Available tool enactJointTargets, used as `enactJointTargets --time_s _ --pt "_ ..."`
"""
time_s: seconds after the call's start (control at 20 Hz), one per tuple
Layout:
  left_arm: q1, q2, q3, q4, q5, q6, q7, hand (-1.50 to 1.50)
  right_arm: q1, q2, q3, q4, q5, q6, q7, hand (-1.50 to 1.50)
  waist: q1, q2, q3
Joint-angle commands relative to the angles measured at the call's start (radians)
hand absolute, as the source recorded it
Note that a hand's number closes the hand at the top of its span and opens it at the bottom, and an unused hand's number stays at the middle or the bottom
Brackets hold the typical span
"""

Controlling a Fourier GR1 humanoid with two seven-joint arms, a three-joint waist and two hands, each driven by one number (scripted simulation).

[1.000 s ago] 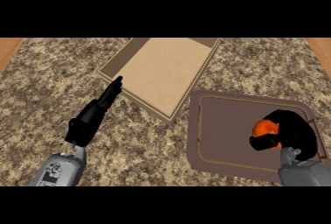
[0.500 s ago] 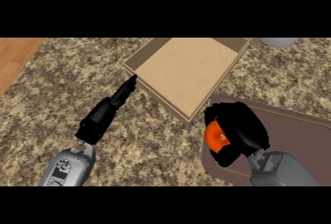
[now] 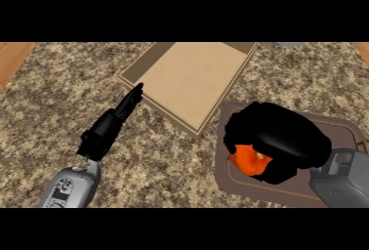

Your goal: Pick the squash from the tray and place it in the cardboard box

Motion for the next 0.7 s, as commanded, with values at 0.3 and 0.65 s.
enactJointTargets --time_s 0.3,0.65 --pt "-0.004 0.011 0.049 -0.012 0.005 0.005 0.028 0.00 -0.052 -0.121 -0.345 0.114 -0.383 0.171 -0.399 1.50 -0.053 -0.009 -0.003" --pt "-0.001 0.001 0.044 -0.020 -0.013 -0.006 0.037 0.00 -0.293 -0.082 -0.454 0.297 -0.476 0.320 -0.219 1.50 -0.042 -0.009 -0.004"
